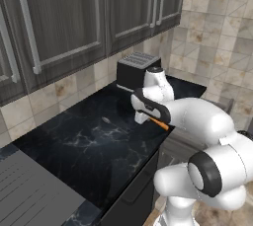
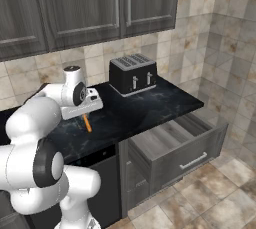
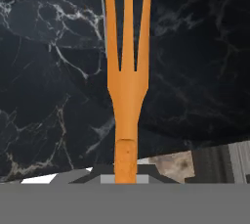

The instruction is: Organize the utensils by type. Pick up the wooden spoons from the counter and place them in the open cabinet. Then pick up the metallic utensils from the counter and place them in the open drawer.

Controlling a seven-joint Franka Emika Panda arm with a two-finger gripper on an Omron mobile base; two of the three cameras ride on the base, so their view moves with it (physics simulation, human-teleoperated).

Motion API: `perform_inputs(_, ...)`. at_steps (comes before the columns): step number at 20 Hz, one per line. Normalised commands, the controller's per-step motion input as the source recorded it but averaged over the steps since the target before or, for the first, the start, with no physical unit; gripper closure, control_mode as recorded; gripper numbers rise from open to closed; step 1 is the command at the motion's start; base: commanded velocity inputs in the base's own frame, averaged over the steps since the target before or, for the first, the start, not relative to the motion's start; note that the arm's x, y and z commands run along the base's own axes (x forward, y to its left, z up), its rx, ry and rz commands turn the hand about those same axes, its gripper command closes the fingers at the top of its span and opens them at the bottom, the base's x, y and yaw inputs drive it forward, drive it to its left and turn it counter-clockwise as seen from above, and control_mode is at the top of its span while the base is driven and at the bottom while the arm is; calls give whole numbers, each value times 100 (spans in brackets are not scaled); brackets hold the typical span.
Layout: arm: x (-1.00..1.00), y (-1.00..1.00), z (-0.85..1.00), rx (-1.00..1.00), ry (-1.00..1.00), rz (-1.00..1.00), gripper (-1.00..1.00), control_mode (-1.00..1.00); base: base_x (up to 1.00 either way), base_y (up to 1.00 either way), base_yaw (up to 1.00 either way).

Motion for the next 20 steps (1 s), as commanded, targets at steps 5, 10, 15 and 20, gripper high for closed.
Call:
perform_inputs(5, 0, -72, 33, 16, -3, -29, 100, -100, 0, 0, 0)
perform_inputs(10, 0, -78, 8, 12, 0, -41, 100, -100, 0, 0, 0)
perform_inputs(15, 4, -73, 0, 10, 0, -52, 100, -100, 0, 0, 0)
perform_inputs(20, 22, -62, 0, 3, 0, -50, 100, -100, 0, 0, 0)
